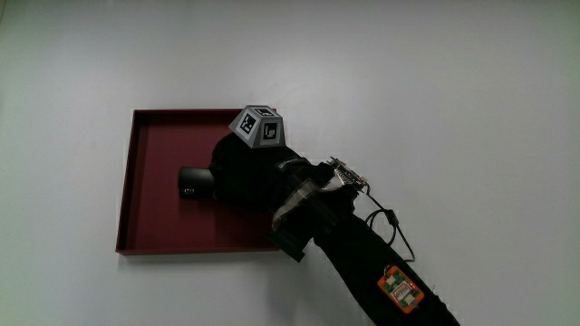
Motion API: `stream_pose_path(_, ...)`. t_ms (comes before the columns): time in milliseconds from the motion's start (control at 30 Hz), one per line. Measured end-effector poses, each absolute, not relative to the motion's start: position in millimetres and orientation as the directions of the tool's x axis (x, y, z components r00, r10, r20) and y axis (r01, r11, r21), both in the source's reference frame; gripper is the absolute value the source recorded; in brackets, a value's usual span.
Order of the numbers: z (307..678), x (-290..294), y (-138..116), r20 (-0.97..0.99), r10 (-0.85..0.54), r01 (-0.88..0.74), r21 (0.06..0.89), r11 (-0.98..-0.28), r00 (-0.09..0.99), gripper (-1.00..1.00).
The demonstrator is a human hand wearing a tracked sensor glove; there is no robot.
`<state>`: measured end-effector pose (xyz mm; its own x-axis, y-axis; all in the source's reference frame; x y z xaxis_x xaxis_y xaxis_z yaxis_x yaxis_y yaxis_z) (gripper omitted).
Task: Place stapper into plate
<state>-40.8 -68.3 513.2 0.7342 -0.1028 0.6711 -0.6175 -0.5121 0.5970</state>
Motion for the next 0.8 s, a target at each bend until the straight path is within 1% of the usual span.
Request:
stream_pose_path(133, 511.7, -41.0, -66.9, 0.679, -0.106, -0.626, 0.59, -0.509, 0.726, -0.19)
stream_pose_path(167, 514.3, -40.8, -66.7, 0.668, -0.109, -0.618, 0.597, -0.512, 0.736, -0.24)
stream_pose_path(333, 510.7, -38.9, -64.4, 0.68, -0.114, -0.624, 0.577, -0.527, 0.725, -0.48)
stream_pose_path(400, 511.2, -36.6, -64.1, 0.691, -0.109, -0.635, 0.574, -0.517, 0.714, -0.57)
stream_pose_path(500, 496.6, -27.2, -67.0, 0.7, -0.128, -0.642, 0.545, -0.539, 0.702, -0.71)
stream_pose_path(533, 484.4, -23.4, -67.5, 0.736, -0.136, -0.68, 0.516, -0.52, 0.663, -0.76)
stream_pose_path(600, 471.4, -13.1, -70.5, 0.727, -0.15, -0.675, 0.512, -0.531, 0.67, -0.86)
stream_pose_path(633, 485.2, -9.8, -74.0, 0.797, -0.102, -0.74, 0.494, -0.456, 0.595, -0.9)
stream_pose_path(700, 470.9, 4.5, -77.9, 0.814, -0.113, -0.757, 0.466, -0.458, 0.569, -1.0)
stream_pose_path(800, 445.8, 25.4, -82.5, 0.84, -0.134, -0.781, 0.415, -0.466, 0.526, -1.0)
